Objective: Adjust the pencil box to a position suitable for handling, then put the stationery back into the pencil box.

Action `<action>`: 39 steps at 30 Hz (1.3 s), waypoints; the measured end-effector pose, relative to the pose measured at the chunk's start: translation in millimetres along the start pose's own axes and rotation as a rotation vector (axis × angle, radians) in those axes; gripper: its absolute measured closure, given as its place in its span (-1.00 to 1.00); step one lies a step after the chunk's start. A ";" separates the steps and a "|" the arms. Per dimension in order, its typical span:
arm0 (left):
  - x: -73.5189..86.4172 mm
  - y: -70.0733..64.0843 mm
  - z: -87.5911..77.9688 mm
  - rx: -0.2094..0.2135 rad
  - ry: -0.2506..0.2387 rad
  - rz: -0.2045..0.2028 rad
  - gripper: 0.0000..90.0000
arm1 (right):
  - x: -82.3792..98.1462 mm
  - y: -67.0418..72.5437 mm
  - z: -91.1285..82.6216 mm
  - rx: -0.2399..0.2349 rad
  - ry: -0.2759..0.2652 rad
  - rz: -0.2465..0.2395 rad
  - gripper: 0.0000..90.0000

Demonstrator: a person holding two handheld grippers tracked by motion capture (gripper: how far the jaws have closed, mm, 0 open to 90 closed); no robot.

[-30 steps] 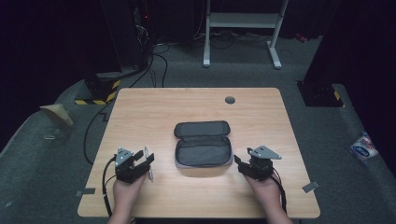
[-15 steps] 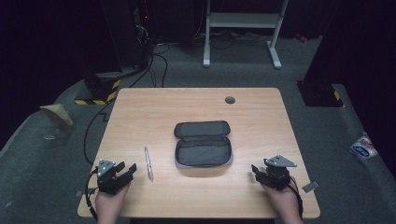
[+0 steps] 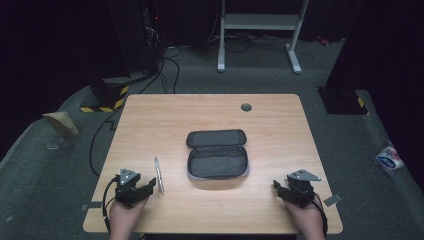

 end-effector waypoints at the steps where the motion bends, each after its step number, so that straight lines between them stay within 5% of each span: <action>1: -0.1 -0.6 1.0 0.005 0.005 -0.004 -0.29 | 0.3 -0.3 0.2 -0.001 -0.006 -0.001 -0.16; 15: -8.0 -17.9 16.5 0.014 0.029 -0.002 -0.16 | 1.0 1.8 -0.1 0.021 -0.007 0.003 -0.17; 29: -10.3 -21.1 32.7 -0.074 0.052 0.034 0.28 | 1.3 2.4 -0.5 0.024 -0.004 0.011 -0.17; 39: -9.6 -20.4 33.1 -0.035 0.062 0.050 0.56 | 1.9 2.8 -1.3 0.027 -0.004 0.014 -0.17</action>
Point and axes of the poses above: each handheld gripper's, and its own axes: z roughly forward along the jaws, x roughly out of its underside, y roughly to its left, the point moved 2 cm from there along z, roughly forward along the jaws, and after that the axes turned 2 degrees about -y, right-handed, at the moved point
